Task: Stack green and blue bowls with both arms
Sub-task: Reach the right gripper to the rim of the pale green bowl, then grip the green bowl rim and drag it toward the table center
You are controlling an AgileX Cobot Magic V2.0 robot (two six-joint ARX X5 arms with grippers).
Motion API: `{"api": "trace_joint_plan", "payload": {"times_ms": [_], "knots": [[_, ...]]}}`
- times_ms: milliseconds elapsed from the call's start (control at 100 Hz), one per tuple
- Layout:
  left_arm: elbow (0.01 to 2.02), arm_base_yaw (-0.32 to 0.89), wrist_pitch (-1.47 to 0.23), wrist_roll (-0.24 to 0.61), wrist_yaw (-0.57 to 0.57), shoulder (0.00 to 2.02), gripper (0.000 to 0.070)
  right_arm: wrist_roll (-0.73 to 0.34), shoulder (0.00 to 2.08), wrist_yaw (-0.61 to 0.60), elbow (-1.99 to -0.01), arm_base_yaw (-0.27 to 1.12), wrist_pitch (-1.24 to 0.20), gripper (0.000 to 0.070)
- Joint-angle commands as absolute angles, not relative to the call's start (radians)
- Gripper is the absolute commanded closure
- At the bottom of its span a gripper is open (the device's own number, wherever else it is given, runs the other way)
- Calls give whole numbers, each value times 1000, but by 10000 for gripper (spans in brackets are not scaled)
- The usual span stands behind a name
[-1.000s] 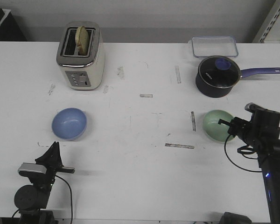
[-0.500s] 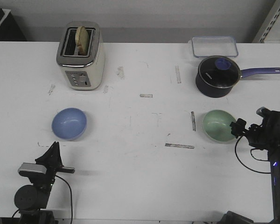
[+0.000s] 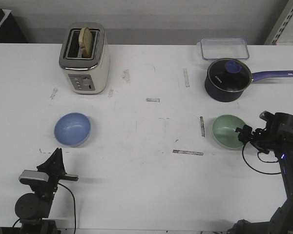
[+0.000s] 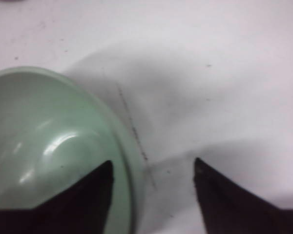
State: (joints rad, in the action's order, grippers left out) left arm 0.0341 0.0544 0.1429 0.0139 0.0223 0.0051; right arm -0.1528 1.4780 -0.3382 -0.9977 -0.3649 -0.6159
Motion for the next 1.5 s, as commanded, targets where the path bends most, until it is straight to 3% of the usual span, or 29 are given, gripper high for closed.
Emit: {"api": "trace_joint_plan", "payload": {"times_ms": [0,190,620,1040,1210,1490], "knots": [[13,52,159,12,19,3,699,-137,1494,-340,-1013,-355,-600,505],[13,52,158,12,19,3,699,-138,1494,-335,-1013,-338,-582,692],[13,52,158,12,19,3,699,-142,1396,-340,-1013,-274,-577,693],[13,52,158,12,19,3,699,-373,1372,-329,-1013,130,-496,693],[13,52,158,12,19,3,699,-480,1378,-215,-1013,308,-453,693],[13,52,158,12,19,3,699,-569,1418,-18,-1013,528,-398,693]]}}
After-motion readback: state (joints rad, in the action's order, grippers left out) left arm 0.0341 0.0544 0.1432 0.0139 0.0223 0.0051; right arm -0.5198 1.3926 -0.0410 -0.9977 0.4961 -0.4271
